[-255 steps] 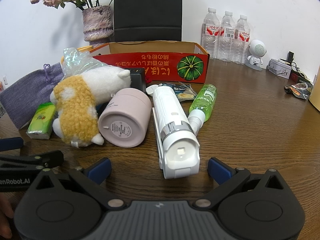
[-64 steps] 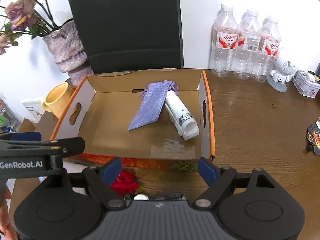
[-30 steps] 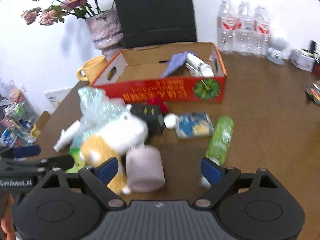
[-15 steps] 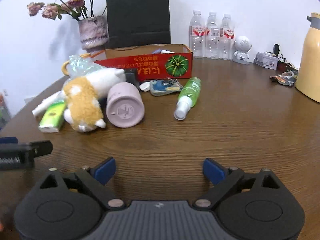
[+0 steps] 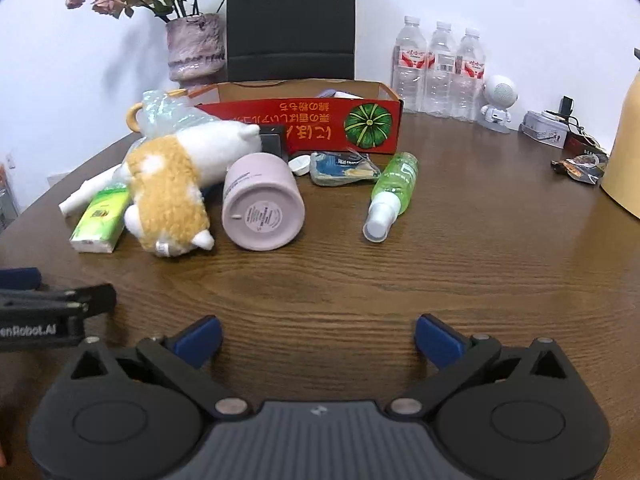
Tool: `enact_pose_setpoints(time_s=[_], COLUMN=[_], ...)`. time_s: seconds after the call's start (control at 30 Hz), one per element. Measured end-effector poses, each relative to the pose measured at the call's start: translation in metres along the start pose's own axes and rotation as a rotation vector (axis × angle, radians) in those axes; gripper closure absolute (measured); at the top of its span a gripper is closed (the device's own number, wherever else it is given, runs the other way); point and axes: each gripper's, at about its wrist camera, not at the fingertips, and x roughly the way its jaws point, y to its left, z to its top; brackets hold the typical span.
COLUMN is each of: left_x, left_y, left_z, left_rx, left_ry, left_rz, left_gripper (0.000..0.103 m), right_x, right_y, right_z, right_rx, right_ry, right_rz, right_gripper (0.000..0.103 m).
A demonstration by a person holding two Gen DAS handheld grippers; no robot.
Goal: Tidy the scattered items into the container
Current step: 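Move both tools back over the remaining items on the table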
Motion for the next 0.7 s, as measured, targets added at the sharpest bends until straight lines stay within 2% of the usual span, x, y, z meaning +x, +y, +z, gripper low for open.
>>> enact_pose_setpoints(time_s=[0.7], left_x=[0.0011], left_y=[-0.0012], left_z=[0.0007], left_rx=[0.0], left_ry=[0.0], left_rz=[0.0], left_gripper=[0.0], right_x=[0.0016], right_y=[-0.0013], right_z=[0.001], right_rx=[0.002], right_ry=[-0.001], right_rz=[0.004], right_gripper=[0.0])
